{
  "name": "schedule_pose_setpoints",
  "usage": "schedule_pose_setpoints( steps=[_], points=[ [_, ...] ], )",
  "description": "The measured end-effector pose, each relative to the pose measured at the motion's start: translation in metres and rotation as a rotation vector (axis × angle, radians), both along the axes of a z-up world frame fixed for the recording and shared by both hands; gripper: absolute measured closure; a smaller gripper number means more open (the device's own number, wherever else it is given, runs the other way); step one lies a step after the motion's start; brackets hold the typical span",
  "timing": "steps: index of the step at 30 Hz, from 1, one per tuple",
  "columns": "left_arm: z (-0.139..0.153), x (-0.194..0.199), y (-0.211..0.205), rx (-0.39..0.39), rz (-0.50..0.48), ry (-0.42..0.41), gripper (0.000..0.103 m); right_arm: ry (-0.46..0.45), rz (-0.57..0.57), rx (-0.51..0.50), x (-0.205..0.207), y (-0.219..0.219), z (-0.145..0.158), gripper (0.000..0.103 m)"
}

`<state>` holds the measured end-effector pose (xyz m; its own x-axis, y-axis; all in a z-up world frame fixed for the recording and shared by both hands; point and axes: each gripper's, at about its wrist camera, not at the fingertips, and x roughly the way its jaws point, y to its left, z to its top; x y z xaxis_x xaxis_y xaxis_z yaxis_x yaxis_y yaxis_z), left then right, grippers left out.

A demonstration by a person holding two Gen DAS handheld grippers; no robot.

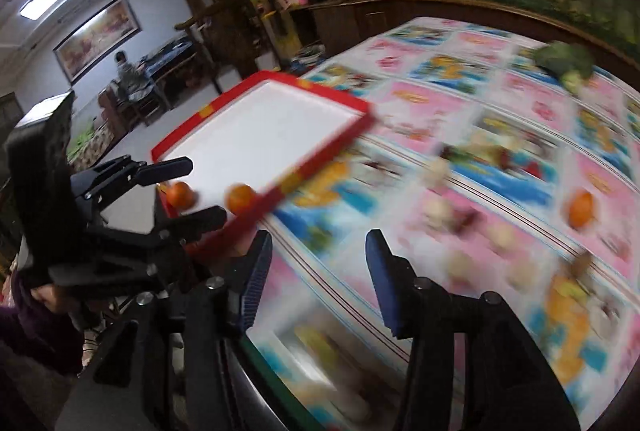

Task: Organize fruits
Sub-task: 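Open the right tool over the tray while the left tool releases its orange, then grasp the brown kiwi with the right tool while the left tool grasps a beige pastry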

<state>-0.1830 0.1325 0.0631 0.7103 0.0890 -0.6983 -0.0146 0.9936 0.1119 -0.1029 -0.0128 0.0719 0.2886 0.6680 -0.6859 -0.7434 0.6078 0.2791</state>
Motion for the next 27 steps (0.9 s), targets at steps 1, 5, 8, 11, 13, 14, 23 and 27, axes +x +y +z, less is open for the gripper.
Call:
schedule_pose_setpoints(
  steps=[1, 5, 8, 11, 13, 14, 23, 27],
  points=[
    [-0.002, 0.004, -0.014, 0.002, -0.045, 0.004, 0.03, 0.001, -0.034, -0.007, -0.004, -0.027, -0.001, 0.052],
    [-0.013, 0.021, -0.052, -0.004, -0.149, 0.03, 0.03, 0.003, -0.154, -0.102, -0.031, -0.118, -0.015, 0.053],
    [-0.021, 0.032, -0.064, -0.029, -0.178, 0.062, 0.03, 0.057, -0.212, -0.157, -0.05, -0.158, -0.031, 0.053],
    [-0.024, 0.044, -0.071, -0.047, -0.177, 0.086, 0.03, 0.089, -0.266, -0.165, -0.049, -0.17, -0.044, 0.053],
    [-0.023, 0.048, -0.073, -0.058, -0.173, 0.092, 0.03, 0.087, -0.272, -0.149, -0.045, -0.169, -0.048, 0.053],
    [-0.022, 0.047, -0.074, -0.061, -0.173, 0.094, 0.03, 0.07, -0.259, -0.151, -0.044, -0.163, -0.049, 0.053],
    [-0.025, 0.051, -0.07, -0.077, -0.148, 0.124, 0.03, -0.047, -0.208, -0.285, -0.025, -0.135, -0.056, 0.079],
    [-0.029, 0.072, -0.081, -0.108, -0.167, 0.15, 0.03, -0.023, -0.283, -0.262, 0.021, -0.135, -0.053, 0.079]
  ],
)
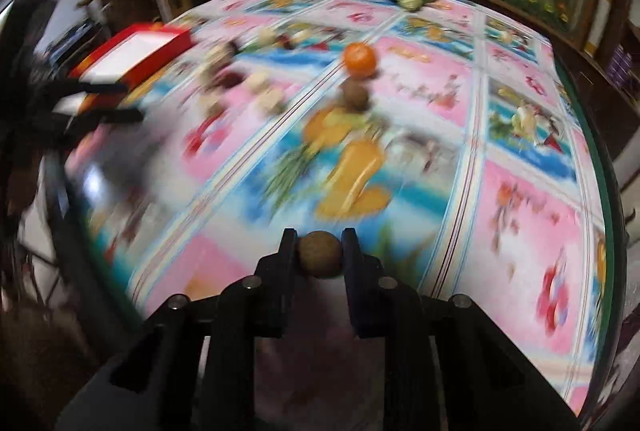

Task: Organize fruits
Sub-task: 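Grasp the brown kiwi with the right tool while the left tool grasps a beige pastry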

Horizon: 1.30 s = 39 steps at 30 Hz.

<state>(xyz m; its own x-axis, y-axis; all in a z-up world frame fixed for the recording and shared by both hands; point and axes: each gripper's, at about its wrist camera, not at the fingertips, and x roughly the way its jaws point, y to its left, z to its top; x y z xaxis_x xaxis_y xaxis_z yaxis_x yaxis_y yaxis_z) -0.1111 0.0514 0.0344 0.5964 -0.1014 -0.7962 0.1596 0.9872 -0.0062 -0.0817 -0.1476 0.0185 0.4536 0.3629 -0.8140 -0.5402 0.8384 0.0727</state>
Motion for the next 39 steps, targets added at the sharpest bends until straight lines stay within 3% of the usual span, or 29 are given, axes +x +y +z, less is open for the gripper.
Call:
schedule_pose_setpoints(
  steps=[4, 8, 14, 16, 18, 20, 25, 32, 36, 39],
  points=[
    [-0.008, 0.019, -0.016, -0.04, -0.025, 0.04, 0.03, 0.029, -0.092, 0.102, 0.051, 0.008, 0.008, 0.079],
    [-0.022, 0.032, -0.031, -0.012, -0.018, 0.088, 0.036, 0.094, -0.177, 0.262, 0.096, 0.014, 0.012, 0.079],
    [-0.025, 0.044, -0.045, 0.016, -0.021, 0.082, 0.046, 0.128, -0.138, 0.414, 0.103, 0.009, 0.008, 0.079],
    [-0.024, 0.045, -0.047, 0.014, -0.035, 0.069, 0.056, 0.116, -0.154, 0.407, 0.105, 0.004, 0.008, 0.079],
    [-0.024, 0.045, -0.047, 0.017, -0.036, 0.062, 0.058, 0.14, -0.162, 0.409, 0.108, 0.003, 0.004, 0.079],
    [-0.023, 0.044, -0.048, 0.017, -0.044, 0.048, 0.07, 0.149, -0.15, 0.412, 0.106, 0.007, 0.004, 0.079],
    [-0.023, 0.039, -0.053, 0.026, -0.063, 0.015, 0.081, 0.126, -0.142, 0.4, 0.103, 0.008, 0.004, 0.079],
    [-0.012, 0.024, -0.033, 0.023, 0.0, -0.015, 0.081, 0.063, -0.121, 0.388, 0.098, 0.014, 0.008, 0.079],
    [0.006, 0.008, -0.008, 0.022, 0.066, -0.077, 0.081, 0.044, -0.078, 0.352, 0.092, 0.034, 0.009, 0.079],
    [0.019, -0.004, 0.018, 0.02, 0.131, -0.119, 0.081, 0.04, -0.02, 0.38, 0.083, 0.059, 0.014, 0.079]
  ],
)
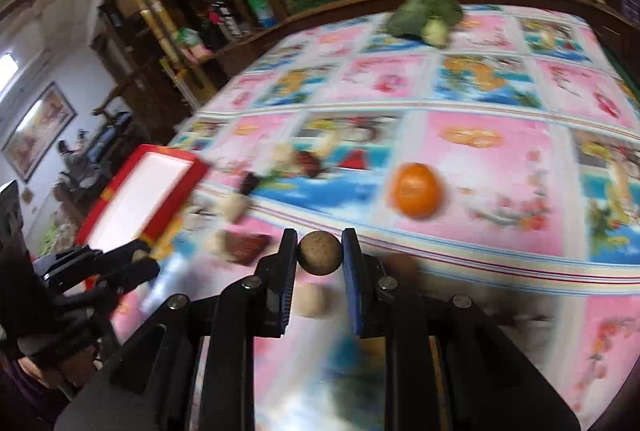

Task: Organize fruits
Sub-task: 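Grasp the brown kiwi with the right tool while the left tool grasps a beige pastry, then carry kiwi and pastry over the tray and open both tools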

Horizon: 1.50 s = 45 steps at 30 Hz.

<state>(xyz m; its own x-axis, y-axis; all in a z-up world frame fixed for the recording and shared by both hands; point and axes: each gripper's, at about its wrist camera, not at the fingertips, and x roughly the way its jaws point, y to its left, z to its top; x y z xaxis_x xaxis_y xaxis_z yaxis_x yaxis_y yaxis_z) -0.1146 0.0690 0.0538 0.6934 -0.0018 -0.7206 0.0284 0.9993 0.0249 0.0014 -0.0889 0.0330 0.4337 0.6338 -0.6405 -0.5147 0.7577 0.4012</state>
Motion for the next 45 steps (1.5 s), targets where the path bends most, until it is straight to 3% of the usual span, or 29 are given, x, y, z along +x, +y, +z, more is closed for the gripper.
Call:
schedule_pose_setpoints(
  steps=[6, 12, 22, 34, 35, 36, 37, 38, 45],
  points=[
    [0.02, -0.021, 0.063, 0.017, 0.184, -0.071, 0.081, -0.028, 0.16, 0.062, -0.024, 0.095, 0.014, 0.078],
    [0.016, -0.039, 0.114, 0.026, 0.324, -0.074, 0.081, -0.06, 0.31, 0.114, -0.052, 0.179, 0.027, 0.078],
    [-0.001, -0.053, 0.151, 0.021, 0.407, -0.045, 0.081, -0.034, 0.41, 0.031, -0.066, 0.264, 0.01, 0.078],
    [-0.024, -0.043, 0.162, 0.047, 0.444, 0.057, 0.08, 0.067, 0.388, -0.04, -0.049, 0.275, -0.008, 0.075],
    [-0.026, -0.043, 0.162, 0.048, 0.447, 0.067, 0.079, 0.076, 0.39, -0.039, -0.049, 0.273, -0.008, 0.071],
    [-0.027, -0.042, 0.161, 0.049, 0.451, 0.077, 0.071, 0.089, 0.389, -0.022, -0.047, 0.27, -0.006, 0.064],
    [-0.027, -0.041, 0.161, 0.055, 0.458, 0.08, 0.057, 0.088, 0.383, -0.004, -0.045, 0.265, -0.004, 0.061],
    [-0.025, -0.042, 0.158, 0.068, 0.462, 0.075, 0.053, 0.08, 0.375, 0.01, -0.044, 0.259, 0.0, 0.061],
    [-0.002, -0.036, 0.124, 0.108, 0.388, 0.012, 0.048, 0.022, 0.316, 0.08, -0.024, 0.201, 0.026, 0.06]
  ],
)
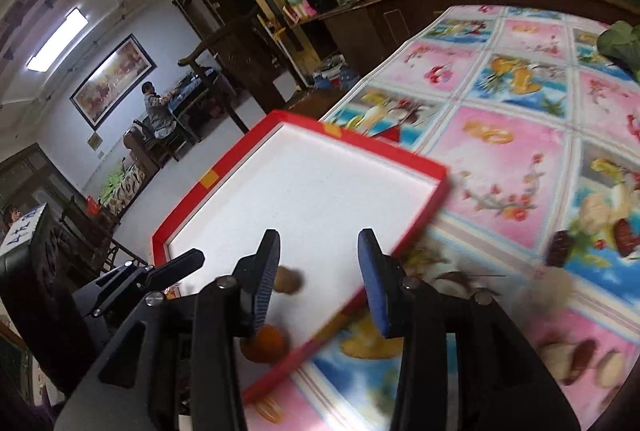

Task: Organize fruits
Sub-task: 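Carry kiwi and pastry over the tray and open both tools, then grasp an orange with the right tool while the left tool grasps a beige pastry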

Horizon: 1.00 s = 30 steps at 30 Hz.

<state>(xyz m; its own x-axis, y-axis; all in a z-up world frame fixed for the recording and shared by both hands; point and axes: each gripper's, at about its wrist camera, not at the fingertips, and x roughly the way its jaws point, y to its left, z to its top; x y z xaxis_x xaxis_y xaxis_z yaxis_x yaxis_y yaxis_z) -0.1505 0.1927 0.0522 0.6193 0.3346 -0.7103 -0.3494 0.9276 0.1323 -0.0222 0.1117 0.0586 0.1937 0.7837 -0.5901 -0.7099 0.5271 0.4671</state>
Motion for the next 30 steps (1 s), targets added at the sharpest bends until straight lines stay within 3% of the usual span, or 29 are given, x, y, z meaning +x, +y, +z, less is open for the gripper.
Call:
schedule_pose_setpoints(
  steps=[5, 9, 14, 16, 19, 23, 30],
  points=[
    [0.005, 0.014, -0.041, 0.007, -0.124, 0.001, 0.045, -0.034, -0.083, 0.002, 0.021, -0.061, 0.007, 0.06],
    [0.001, 0.034, -0.074, -0.008, -0.218, 0.032, 0.045, -0.055, -0.222, 0.002, 0.053, -0.131, 0.009, 0.06],
    [-0.001, 0.062, -0.099, -0.031, -0.282, 0.056, 0.045, -0.021, -0.396, -0.032, 0.089, -0.2, 0.005, 0.06],
    [-0.001, 0.077, -0.108, -0.022, -0.298, 0.065, 0.045, 0.033, -0.454, -0.042, 0.105, -0.22, 0.0, 0.06],
    [-0.001, 0.097, -0.119, -0.035, -0.33, 0.07, 0.045, 0.127, -0.467, -0.019, 0.117, -0.233, -0.01, 0.06],
    [-0.003, 0.125, -0.134, -0.039, -0.362, 0.09, 0.045, 0.138, -0.442, -0.104, 0.118, -0.226, -0.017, 0.06],
    [-0.011, 0.159, -0.148, 0.002, -0.403, 0.136, 0.045, 0.207, -0.424, -0.16, 0.124, -0.225, -0.033, 0.06]
  ],
)
